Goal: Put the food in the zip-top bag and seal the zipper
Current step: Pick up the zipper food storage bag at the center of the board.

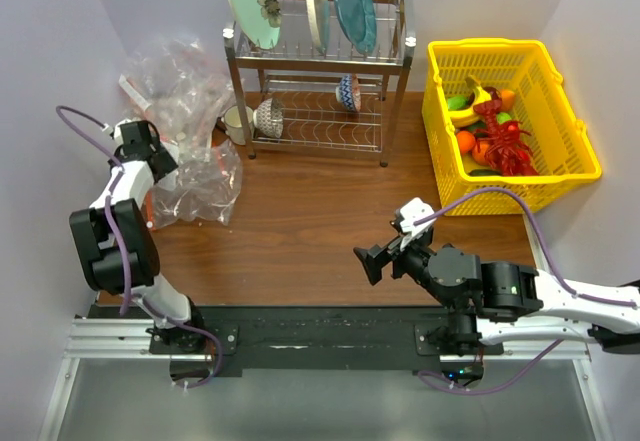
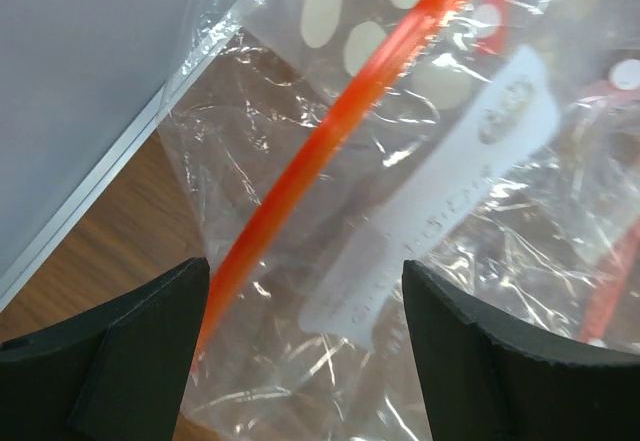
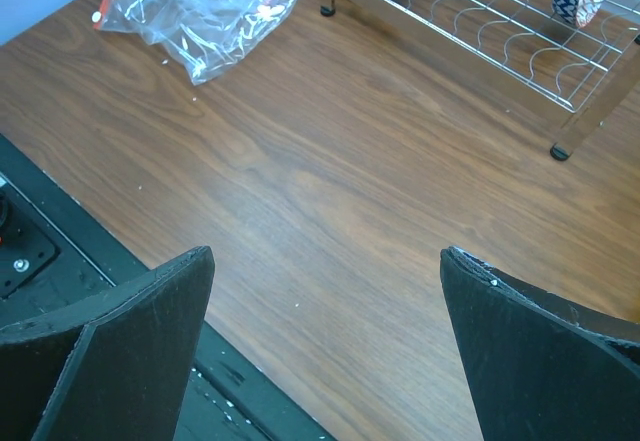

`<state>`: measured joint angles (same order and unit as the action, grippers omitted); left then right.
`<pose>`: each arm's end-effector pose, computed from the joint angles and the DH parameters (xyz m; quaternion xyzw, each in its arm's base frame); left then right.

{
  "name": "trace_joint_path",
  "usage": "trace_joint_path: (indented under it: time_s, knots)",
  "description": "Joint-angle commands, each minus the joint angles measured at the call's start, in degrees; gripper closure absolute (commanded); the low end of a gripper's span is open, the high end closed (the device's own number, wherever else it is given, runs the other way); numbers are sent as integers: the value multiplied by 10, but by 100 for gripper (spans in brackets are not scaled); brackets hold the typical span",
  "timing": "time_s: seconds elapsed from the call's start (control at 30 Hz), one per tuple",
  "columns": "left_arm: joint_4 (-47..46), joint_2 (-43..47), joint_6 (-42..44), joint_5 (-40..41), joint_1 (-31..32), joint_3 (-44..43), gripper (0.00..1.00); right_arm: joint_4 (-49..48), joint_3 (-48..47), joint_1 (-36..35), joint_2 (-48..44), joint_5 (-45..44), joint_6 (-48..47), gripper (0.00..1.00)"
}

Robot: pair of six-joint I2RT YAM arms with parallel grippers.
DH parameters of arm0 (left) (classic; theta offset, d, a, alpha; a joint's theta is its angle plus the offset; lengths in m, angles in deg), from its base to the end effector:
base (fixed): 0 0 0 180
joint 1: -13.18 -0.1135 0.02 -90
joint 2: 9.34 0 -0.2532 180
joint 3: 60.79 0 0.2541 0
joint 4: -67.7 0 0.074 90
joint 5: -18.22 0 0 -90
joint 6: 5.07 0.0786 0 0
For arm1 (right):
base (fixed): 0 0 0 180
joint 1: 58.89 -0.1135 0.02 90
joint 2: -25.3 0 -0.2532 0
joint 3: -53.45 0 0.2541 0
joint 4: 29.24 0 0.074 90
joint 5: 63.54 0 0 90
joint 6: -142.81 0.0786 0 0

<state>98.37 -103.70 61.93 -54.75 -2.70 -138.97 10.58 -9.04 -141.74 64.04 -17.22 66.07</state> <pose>0.3643 0.1276 0.1863 -0.3574 0.8491 0.1148 0.3715 0.0764 0.1727 0.3381 -0.2395 0.7367 0.2165 0.5942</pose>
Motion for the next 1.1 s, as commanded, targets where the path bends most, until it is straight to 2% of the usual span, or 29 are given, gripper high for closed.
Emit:
trace_joint_path:
  time_s: [0.0, 0.07, 0.13, 0.17, 0.23, 0.27, 0.3, 0.43, 0.57, 0.7, 0.9, 1.03, 1.07]
  knots:
    - [-27, -30, -1, -8, -16, -30, 19, -6, -20, -1, -7, 7, 8, 1]
    - [-25, -49, -5, -25, -23, -25, 22, -8, -20, -1, -7, 12, 7, 1]
    - [-17, -66, -8, -44, -32, -31, 39, -9, -19, -1, -8, 13, 10, 1]
    - [-15, -68, -9, -53, -32, -36, 59, -9, -18, 0, -7, 11, 11, 1]
    - [-12, -57, -7, -56, -33, -36, 80, -9, -18, -1, -5, 10, 12, 1]
    - [-15, -47, -6, -64, -32, -33, 94, -8, -18, 0, -4, 8, 13, 1]
    - [-20, -36, -4, -70, -31, -24, 99, -6, -19, -1, -2, 6, 14, 1]
    - [-23, 51, 2, -83, -14, 0, 100, -4, -18, 0, 5, 2, 23, 1]
    - [-3, 126, 16, -68, 29, 5, 100, -6, -19, -1, 16, 2, 27, 1]
    - [28, 203, 33, -57, 102, 31, 100, -9, -30, 0, 37, -1, 30, 1]
    - [9, 362, -6, -165, 136, 128, 100, -30, -52, 0, 90, 11, 42, 2]
    - [12, 426, -41, -205, 154, 165, 100, -64, -60, -1, 127, 38, 49, 4]
    - [14, 436, -56, -208, 180, 170, 100, -84, -60, -1, 142, 45, 52, 4]
